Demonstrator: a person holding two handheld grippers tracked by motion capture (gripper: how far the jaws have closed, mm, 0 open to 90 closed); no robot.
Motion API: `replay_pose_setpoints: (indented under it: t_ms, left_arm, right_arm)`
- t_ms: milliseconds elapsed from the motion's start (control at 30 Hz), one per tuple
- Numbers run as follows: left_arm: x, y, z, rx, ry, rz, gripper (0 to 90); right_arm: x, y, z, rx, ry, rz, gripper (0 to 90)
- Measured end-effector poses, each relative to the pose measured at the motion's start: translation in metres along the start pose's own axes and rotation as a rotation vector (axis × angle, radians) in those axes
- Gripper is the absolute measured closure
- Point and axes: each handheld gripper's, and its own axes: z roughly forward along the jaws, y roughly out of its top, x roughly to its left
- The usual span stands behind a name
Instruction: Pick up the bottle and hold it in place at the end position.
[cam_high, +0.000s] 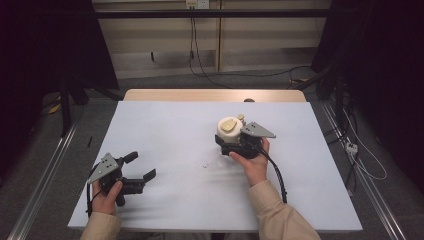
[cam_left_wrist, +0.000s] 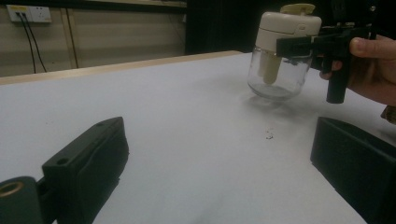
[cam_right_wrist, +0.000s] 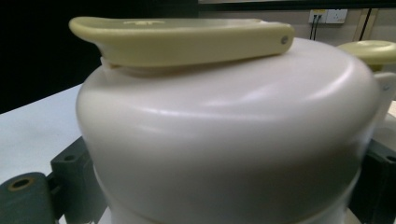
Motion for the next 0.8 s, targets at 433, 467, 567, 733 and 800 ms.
replay_pose_setpoints:
  t_ms: [433, 467, 567, 733, 800]
  left_arm:
    - [0.0028, 0.0024, 0.0051, -0.034, 0.021, -0.023, 3.7]
    - [0.0026, 0.0025, 0.0057, -0.032, 0.020, -0.024, 3.7]
    - [0.0023, 0.0027, 0.0083, -0.027, 0.015, -0.021, 3.7]
    - [0.0002, 0.0022, 0.0095, -0.014, 0.007, 0.001, 3.8]
    - [-0.0008, 0.0023, 0.0087, -0.015, 0.009, 0.003, 3.8]
  right_arm:
    - [0.0013, -0.0003, 0.0058, -0.002, -0.001, -0.006, 6.8]
    - [0.0014, -0.0006, 0.0056, 0.000, -0.002, -0.007, 6.7]
    - [0.0017, -0.0007, 0.0059, -0.001, -0.003, -0.006, 6.7]
    - [0.0027, 0.0002, 0.0078, -0.004, 0.001, -0.015, 6.7]
    - [0.0042, 0.0017, 0.0087, -0.009, 0.006, -0.015, 6.7]
